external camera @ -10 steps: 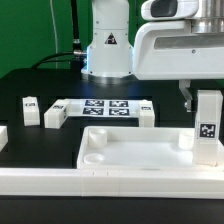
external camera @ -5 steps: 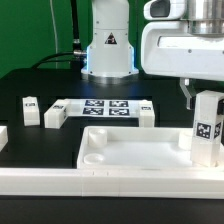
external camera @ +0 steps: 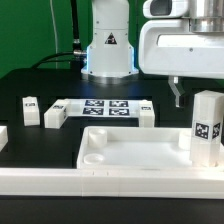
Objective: Assemble desk
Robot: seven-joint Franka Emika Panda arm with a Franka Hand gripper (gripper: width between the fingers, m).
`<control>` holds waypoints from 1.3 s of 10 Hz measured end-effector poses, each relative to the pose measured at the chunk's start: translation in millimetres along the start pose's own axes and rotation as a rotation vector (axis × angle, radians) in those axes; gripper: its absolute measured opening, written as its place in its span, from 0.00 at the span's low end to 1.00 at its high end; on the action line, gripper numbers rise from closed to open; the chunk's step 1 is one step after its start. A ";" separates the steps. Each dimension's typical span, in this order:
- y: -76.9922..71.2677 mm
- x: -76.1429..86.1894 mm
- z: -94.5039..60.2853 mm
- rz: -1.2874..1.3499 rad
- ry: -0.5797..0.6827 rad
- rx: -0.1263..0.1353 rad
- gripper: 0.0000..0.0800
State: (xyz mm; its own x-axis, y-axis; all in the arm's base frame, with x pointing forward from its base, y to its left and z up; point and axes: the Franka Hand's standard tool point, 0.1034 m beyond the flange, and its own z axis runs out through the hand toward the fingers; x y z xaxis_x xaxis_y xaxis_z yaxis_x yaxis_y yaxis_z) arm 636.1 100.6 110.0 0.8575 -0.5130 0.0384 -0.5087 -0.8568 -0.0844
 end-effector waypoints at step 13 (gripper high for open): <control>-1.6 -2.8 2.0 -1.137 0.010 -0.052 0.81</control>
Offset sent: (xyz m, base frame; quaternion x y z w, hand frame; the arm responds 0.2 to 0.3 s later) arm 0.0000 0.0000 0.0000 0.0000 0.0000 -0.1938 0.9810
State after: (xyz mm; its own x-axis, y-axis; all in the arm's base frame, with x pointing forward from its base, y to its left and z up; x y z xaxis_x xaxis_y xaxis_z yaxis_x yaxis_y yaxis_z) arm 634.7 103.5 108.0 0.8232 0.5629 0.0742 0.5610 -0.8265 0.0459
